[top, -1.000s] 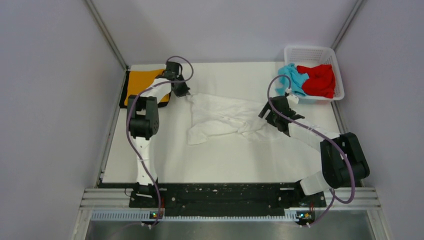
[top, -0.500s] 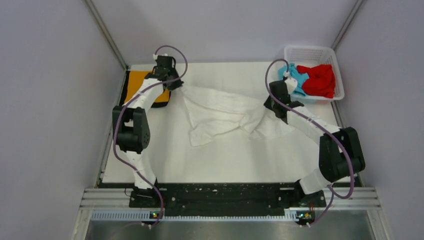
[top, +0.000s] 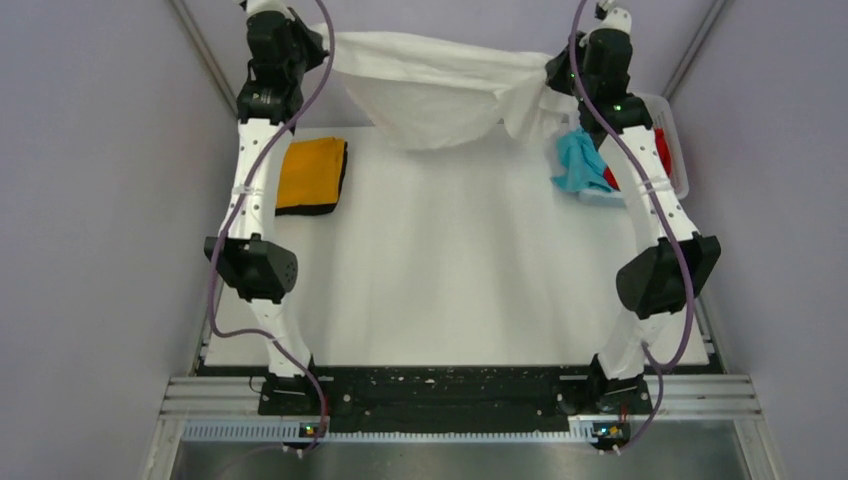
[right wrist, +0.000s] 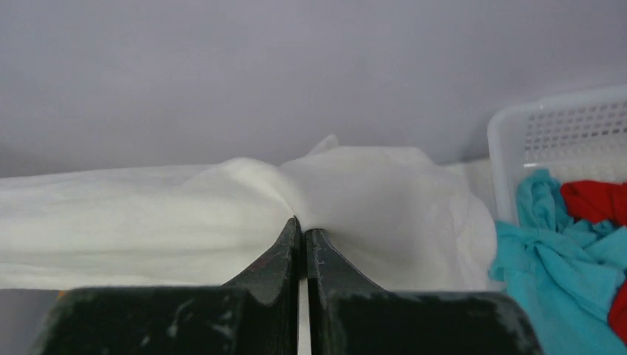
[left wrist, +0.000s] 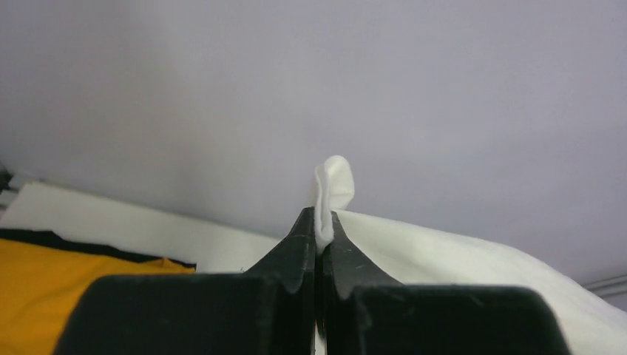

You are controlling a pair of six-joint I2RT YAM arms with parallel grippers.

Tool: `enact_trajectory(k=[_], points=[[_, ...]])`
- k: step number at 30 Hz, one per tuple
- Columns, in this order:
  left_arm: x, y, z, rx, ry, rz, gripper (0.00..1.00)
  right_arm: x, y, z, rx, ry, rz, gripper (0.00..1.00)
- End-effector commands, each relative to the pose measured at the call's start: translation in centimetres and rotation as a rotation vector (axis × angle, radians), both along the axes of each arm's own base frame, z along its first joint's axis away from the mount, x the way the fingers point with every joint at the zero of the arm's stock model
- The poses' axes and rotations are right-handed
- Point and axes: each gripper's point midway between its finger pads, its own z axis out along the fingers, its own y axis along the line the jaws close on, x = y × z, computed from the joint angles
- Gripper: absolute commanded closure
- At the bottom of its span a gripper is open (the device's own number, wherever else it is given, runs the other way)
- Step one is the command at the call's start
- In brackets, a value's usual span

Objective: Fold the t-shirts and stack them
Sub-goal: Flatten out the tshirt

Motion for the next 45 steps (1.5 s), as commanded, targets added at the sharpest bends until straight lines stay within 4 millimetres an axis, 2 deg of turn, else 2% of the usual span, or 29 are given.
enact_trajectory(k=[1,2,3,4,5,7,8,11,12,13,14,16,18,19,21,24,28,31,35,40,45], points=[[-2.5,1.7,7.2,0.03,-0.183,0.024,1.0,-0.5,0.6,5.6,-0.071,-0.103,0.096,1.0],[-3.2,1.7,7.5,0.038,-0.195,0.017,1.0,-0.9,0.4,5.5,-0.087,-0.092,0.099,1.0],[-3.6,1.7,6.6,0.045,-0.182,0.015,1.0,-1.3,0.3,4.8,-0.099,-0.065,0.103,1.0],[-3.7,1.8,4.1,0.054,-0.128,0.015,1.0,-1.8,0.3,3.6,-0.109,-0.029,0.112,0.99],[-4.2,1.9,2.7,0.06,-0.097,0.019,1.0,-2.4,0.3,2.1,-0.121,0.016,0.127,0.97],[-5.4,2.1,-2.3,0.065,0.008,0.019,1.0,-4.4,1.0,-1.4,-0.125,0.127,0.191,0.97],[-6.5,1.9,-4.1,0.062,0.045,0.008,1.0,-5.5,1.1,-3.7,-0.127,0.191,0.21,0.96],[-9.6,1.5,-12.4,0.035,0.2,-0.017,1.0,-9.7,0.1,-11.0,-0.144,0.43,0.198,0.88],[-10.9,1.5,-15.2,0.03,0.253,-0.018,1.0,-11.0,-0.3,-13.5,-0.149,0.514,0.188,0.81],[-12.1,1.8,-17.5,0.023,0.299,-0.003,1.0,-12.6,-0.8,-16.3,-0.154,0.605,0.178,0.7],[-13.4,2.0,-19.8,0.014,0.347,0.01,1.0,-13.6,-1.1,-18.2,-0.156,0.667,0.162,0.57],[-15.4,1.8,-23.4,-0.012,0.425,0.011,1.0,-15.1,-1.5,-20.8,-0.151,0.742,0.143,0.37],[-16.8,1.8,-26.0,-0.015,0.485,0.009,1.0,-16.0,-1.5,-22.3,-0.139,0.771,0.14,0.15],[-17.3,2.3,-27.0,-0.004,0.514,0.034,1.0,-16.4,-1.6,-22.8,-0.136,0.779,0.138,0.09],[-18.4,3.1,-28.4,0.013,0.596,0.077,1.0,-17.2,-1.9,-23.3,-0.148,0.781,0.116,0.01],[-19.0,3.6,-28.9,0.006,0.65,0.123,1.0,-18.8,-1.8,-24.1,-0.211,0.766,0.102,0.01],[-19.7,2.6,-30.1,-0.044,0.667,0.084,1.0,-21.8,-1.3,-25.5,-0.188,0.785,0.083,0.02],[-20.3,2.3,-30.8,-0.072,0.674,0.08,1.0,-24.1,-1.6,-27.5,-0.159,0.83,0.056,0.04],[-20.8,2.1,-31.3,-0.08,0.681,0.073,1.0,-25.6,-0.6,-29.8,-0.167,0.89,0.077,0.12],[-21.2,1.9,-31.7,-0.094,0.691,0.067,1.0,-25.9,1.3,-32.3,-0.193,0.94,0.091,0.28],[-21.6,1.7,-32.1,-0.104,0.697,0.062,1.0,-26.3,1.4,-34.4,-0.196,0.99,0.073,0.38]])
